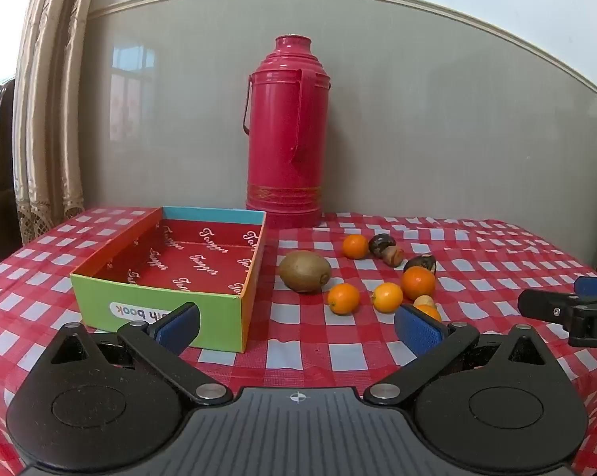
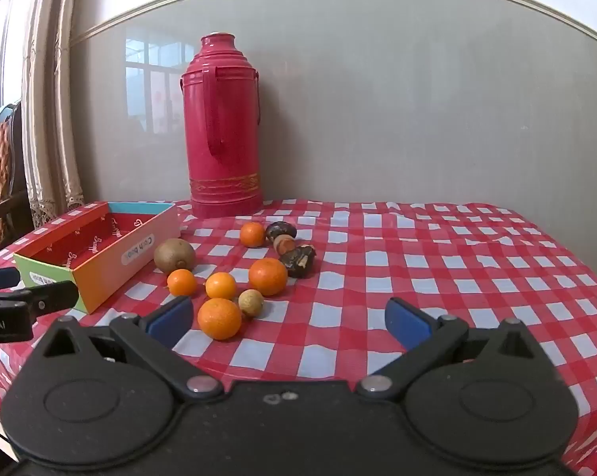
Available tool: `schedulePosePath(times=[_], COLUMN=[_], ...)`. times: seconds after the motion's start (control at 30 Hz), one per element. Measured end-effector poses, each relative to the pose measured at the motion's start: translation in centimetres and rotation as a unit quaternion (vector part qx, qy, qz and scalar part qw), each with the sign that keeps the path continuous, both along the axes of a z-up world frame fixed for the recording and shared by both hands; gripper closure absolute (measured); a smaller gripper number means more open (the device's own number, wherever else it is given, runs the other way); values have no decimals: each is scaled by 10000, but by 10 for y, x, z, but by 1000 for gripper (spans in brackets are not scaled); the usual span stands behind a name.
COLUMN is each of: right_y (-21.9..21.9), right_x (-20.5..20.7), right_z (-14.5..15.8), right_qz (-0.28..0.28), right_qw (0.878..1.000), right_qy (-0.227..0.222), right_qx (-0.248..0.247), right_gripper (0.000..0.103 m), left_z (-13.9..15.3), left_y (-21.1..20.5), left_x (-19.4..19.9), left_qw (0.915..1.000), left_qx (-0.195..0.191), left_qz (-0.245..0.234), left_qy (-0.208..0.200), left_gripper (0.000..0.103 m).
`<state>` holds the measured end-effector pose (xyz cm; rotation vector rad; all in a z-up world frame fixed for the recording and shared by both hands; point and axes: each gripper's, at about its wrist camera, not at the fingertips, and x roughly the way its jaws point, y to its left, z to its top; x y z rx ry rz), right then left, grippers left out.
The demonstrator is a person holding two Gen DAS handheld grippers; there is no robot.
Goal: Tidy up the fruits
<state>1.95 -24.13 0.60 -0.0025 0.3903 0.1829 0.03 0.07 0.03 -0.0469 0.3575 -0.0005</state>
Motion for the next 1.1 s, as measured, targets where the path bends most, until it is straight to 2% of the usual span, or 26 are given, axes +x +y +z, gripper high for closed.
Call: schedulePosePath(times=[0.47,1.1], right_y=[0,0], right_x=[3,1], right_z=[-1,-2], right_qz=[-9,-5], right_qw=[10000,10000], right_qy=[30,35], right_qx=[30,13], right_gripper=[6,6], left_z=[-3,0], left_y=[4,0], left_x=[10,0], left_qw=[10000,10000], left_qx=[45,88], left_qz=[-24,-13], left_qy=[72,5], left_gripper=[0,0])
